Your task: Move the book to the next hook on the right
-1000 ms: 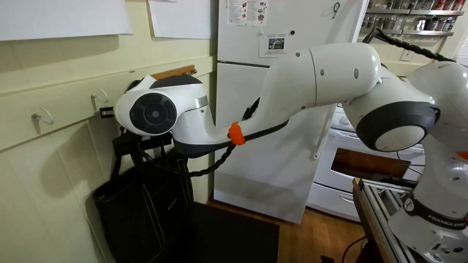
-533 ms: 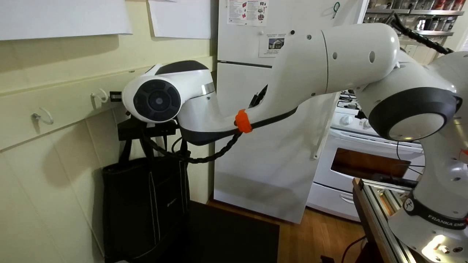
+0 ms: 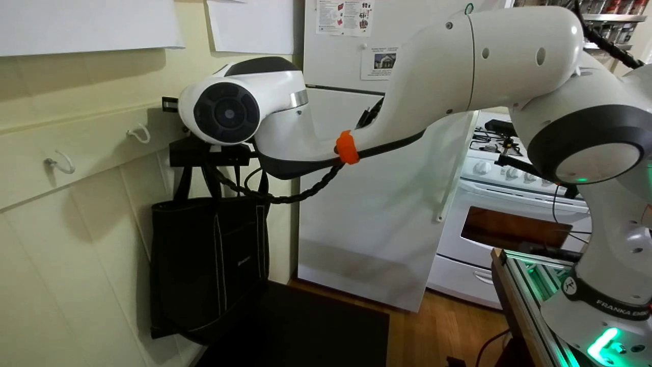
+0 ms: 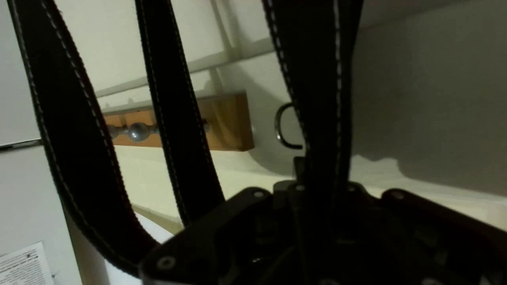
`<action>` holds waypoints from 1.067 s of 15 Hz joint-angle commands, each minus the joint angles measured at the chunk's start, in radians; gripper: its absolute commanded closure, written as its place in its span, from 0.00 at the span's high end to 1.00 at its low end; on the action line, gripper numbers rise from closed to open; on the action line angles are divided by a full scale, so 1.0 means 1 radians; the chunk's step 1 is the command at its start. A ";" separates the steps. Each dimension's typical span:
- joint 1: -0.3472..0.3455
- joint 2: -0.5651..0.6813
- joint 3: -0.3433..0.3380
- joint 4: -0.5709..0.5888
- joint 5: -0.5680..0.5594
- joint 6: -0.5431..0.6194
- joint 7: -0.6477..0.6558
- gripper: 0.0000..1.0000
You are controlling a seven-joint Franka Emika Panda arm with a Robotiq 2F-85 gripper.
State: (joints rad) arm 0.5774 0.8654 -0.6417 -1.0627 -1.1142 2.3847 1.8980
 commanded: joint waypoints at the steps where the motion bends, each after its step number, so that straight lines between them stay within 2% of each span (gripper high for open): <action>1: 0.056 -0.089 -0.012 -0.128 -0.009 -0.041 0.012 0.02; 3: 0.053 -0.114 0.008 -0.169 0.007 -0.012 -0.013 0.02; 4: -0.005 -0.151 0.127 -0.175 -0.074 -0.046 -0.006 0.02; 9: -0.104 -0.225 0.321 -0.249 -0.170 -0.100 0.012 0.02; 16: -0.219 -0.338 0.479 -0.357 -0.258 -0.195 0.020 0.02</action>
State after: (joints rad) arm 0.4064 0.6149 -0.2241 -1.3406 -1.3019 2.2172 1.8995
